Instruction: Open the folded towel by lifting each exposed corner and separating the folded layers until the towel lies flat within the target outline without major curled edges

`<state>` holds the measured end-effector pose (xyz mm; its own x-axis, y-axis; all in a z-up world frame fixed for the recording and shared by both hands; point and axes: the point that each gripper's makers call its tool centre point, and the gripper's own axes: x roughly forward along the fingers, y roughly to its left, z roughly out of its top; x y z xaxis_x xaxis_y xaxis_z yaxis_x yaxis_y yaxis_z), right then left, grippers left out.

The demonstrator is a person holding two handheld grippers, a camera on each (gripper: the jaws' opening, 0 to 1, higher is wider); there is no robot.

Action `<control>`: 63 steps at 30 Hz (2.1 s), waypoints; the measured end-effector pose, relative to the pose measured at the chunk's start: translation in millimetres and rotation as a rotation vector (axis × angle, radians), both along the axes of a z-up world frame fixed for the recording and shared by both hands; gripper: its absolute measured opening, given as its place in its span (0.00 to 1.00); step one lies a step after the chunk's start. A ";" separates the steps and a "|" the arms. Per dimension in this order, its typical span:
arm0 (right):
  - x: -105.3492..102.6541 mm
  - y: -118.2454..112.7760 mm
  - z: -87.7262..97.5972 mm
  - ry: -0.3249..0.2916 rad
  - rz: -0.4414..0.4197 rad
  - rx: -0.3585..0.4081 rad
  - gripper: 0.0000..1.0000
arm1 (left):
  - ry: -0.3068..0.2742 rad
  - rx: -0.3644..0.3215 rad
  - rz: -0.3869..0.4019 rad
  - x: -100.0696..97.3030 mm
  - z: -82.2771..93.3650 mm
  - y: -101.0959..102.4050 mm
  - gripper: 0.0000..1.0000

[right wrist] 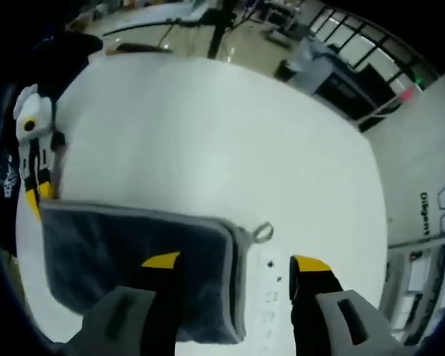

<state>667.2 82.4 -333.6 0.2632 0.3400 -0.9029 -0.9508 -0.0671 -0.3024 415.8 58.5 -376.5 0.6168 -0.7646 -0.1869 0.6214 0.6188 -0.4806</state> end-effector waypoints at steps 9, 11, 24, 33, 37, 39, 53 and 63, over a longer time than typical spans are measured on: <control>2.4 5.2 -21.7 0.009 0.007 -0.014 0.43 | -0.002 0.000 -0.002 0.1 -0.1 0.0 0.05; 4.7 5.3 -23.5 0.005 0.006 -0.019 0.43 | 0.000 0.001 -0.003 0.0 -0.8 -0.2 0.05; 15.3 9.1 -53.0 0.000 0.019 -0.042 0.33 | -0.001 -0.008 -0.008 -0.8 -0.3 -0.7 0.05; 22.0 9.4 -60.0 -0.002 0.015 -0.044 0.24 | 0.004 -0.019 -0.014 -1.1 0.4 -1.2 0.05; 19.0 8.3 -66.2 0.000 0.038 -0.061 0.20 | 0.010 -0.019 -0.015 -1.5 -1.2 -1.5 0.05; 20.0 8.8 -67.0 -0.003 0.039 -0.062 0.20 | 0.008 -0.018 -0.015 -2.1 -1.1 -1.7 0.05; 16.2 10.0 -69.7 -0.022 0.055 -0.085 0.14 | 0.013 -0.025 -0.023 -3.8 0.9 -0.7 0.04; 14.0 10.9 -65.4 -0.048 0.080 -0.092 0.08 | 0.012 -0.024 -0.023 -5.1 0.7 -1.1 0.04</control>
<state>681.2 93.3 -399.0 0.2818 0.2783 -0.9182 -0.9259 -0.1719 -0.3363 410.6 57.4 -375.8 0.5967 -0.7831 -0.1754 0.6297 0.5924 -0.5025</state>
